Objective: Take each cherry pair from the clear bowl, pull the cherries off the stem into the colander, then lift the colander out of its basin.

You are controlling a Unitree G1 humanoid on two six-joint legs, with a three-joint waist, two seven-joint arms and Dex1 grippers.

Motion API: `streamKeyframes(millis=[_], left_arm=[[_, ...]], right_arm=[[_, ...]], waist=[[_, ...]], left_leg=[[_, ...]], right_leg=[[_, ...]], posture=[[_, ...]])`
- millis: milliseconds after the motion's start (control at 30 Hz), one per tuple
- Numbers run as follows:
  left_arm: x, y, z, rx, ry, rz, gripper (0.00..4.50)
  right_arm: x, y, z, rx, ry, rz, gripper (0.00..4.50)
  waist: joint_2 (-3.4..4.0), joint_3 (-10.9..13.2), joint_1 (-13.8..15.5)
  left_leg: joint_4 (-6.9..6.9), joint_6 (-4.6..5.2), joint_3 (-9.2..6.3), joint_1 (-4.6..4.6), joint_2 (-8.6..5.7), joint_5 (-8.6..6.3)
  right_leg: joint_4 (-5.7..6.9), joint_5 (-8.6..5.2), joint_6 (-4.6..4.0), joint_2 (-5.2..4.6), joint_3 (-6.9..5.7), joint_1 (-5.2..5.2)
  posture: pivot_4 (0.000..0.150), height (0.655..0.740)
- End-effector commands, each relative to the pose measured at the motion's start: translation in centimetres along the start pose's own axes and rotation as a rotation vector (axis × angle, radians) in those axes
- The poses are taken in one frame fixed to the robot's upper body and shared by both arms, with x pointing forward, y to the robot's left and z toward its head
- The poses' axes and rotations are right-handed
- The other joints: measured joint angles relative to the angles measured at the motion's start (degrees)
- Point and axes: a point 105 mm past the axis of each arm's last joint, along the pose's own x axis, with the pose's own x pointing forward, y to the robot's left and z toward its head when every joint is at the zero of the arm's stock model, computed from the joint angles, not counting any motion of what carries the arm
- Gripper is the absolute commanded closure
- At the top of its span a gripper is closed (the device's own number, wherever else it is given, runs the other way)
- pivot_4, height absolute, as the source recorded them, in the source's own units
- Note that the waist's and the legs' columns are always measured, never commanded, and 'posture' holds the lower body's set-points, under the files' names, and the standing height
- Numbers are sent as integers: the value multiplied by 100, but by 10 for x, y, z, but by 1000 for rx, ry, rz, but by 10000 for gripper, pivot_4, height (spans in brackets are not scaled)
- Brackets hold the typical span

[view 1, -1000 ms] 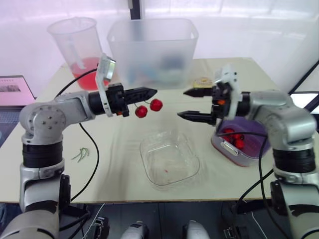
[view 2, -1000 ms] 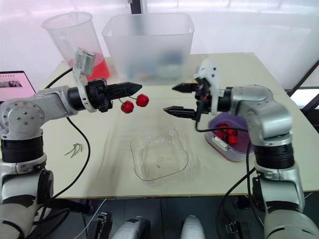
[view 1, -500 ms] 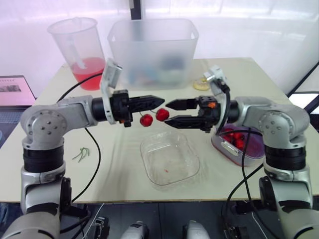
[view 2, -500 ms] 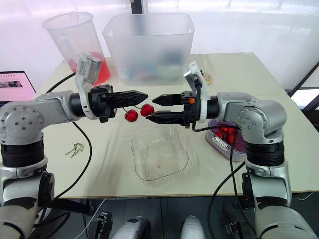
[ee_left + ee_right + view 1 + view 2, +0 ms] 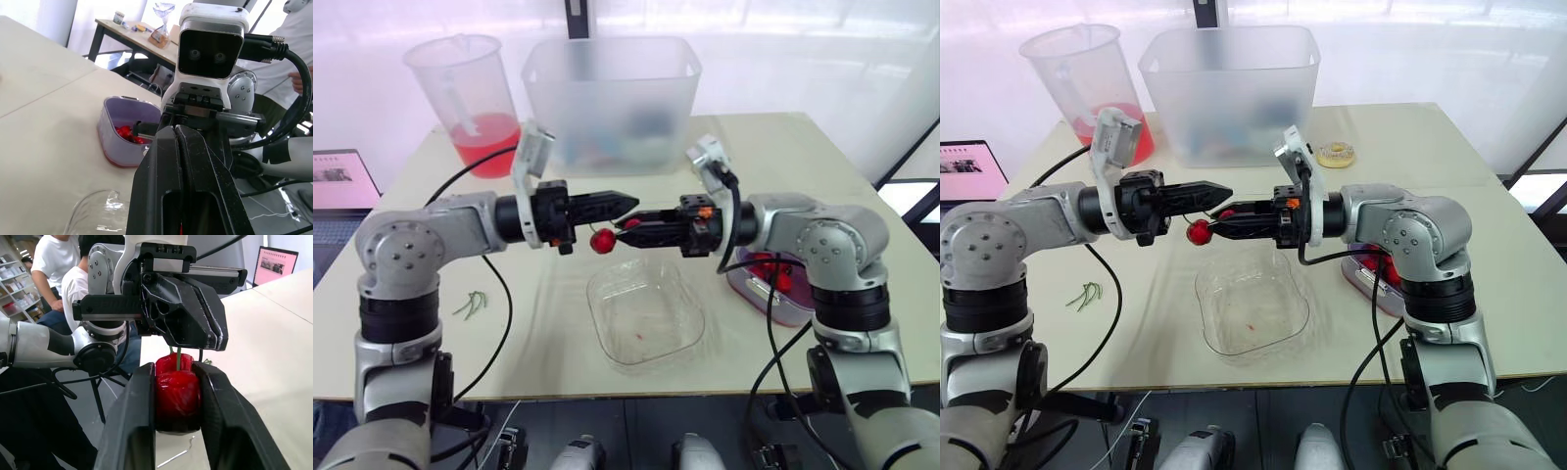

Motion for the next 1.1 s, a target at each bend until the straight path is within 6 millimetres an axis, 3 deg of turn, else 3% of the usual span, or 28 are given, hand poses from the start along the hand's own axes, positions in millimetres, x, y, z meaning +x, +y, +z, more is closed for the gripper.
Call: streamKeyframes(millis=[33, 667, 767, 1100], left_arm=[[-2, -7, 7, 41, -15, -15, 45000], [-2, -6, 9, 31, -46, -20, 45000], [-2, -5, 9, 30, -46, -19, 45000], [-1, -5, 8, 29, -47, -20, 45000]], right_arm=[[0, 4, 10, -42, -29, 12, 31273], [-6, 5, 2, -31, 19, 3, 31273], [-7, 4, 3, -34, 18, -5, 38311], [-19, 2, -6, -21, 65, -32, 38311]], waist=[[0, 0, 1], [0, 0, -1], [0, 0, 0], [0, 0, 11]], left_leg=[[0, 0, 0, 0, 0, 0], [0, 0, 0, 0, 0, 0], [0, 0, 0, 0, 0, 0], [0, 0, 0, 0, -1, 0]], right_leg=[[0, 0, 0, 0, 0, 0], [0, 0, 0, 0, 0, 0], [0, 0, 0, 0, 0, 0], [0, 0, 0, 0, 0, 0]], posture=[[1500, 7400], [1500, 7400], [1500, 7400], [1500, 7400]])
